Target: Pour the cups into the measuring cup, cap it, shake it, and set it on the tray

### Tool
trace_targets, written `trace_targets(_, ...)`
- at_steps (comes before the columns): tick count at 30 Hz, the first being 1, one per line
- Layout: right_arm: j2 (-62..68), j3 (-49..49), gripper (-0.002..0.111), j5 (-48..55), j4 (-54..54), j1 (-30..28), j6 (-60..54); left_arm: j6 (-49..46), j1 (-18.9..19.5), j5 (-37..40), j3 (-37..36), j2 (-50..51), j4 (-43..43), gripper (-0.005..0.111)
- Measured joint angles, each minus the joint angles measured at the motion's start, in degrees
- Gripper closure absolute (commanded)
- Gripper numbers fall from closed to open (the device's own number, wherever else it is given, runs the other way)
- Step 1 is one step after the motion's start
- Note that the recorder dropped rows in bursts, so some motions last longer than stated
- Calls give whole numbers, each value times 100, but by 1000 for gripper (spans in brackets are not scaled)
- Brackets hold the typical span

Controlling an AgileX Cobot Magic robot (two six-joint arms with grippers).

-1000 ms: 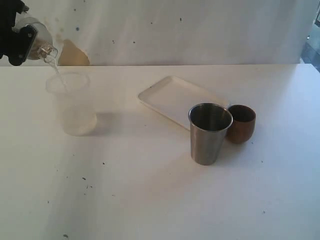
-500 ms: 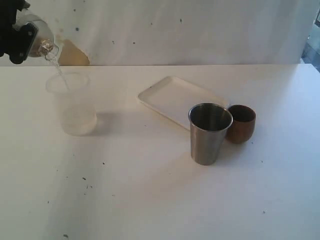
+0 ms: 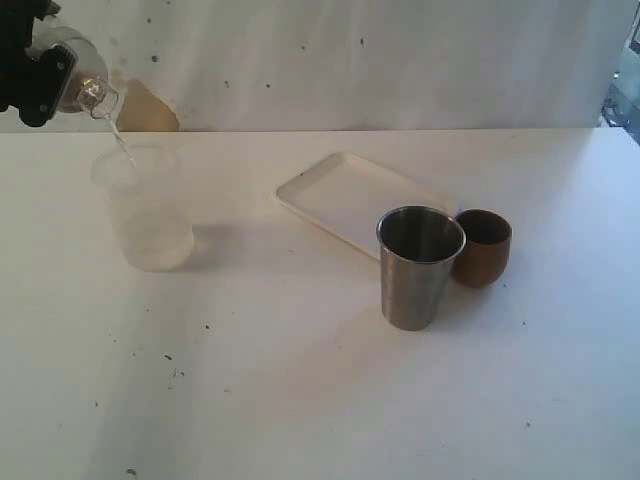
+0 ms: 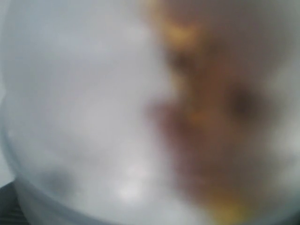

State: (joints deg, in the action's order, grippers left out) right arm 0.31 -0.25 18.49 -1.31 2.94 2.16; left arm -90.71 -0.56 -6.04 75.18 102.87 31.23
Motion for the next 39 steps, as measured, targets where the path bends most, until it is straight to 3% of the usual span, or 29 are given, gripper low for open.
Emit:
trace_targets(13,0,0,108,0,0,0,12,0,0,-118,0,0,0,107)
trace_targets(39,0,0,108,0,0,0,12,-1164,-284,-668,13,96,49,107)
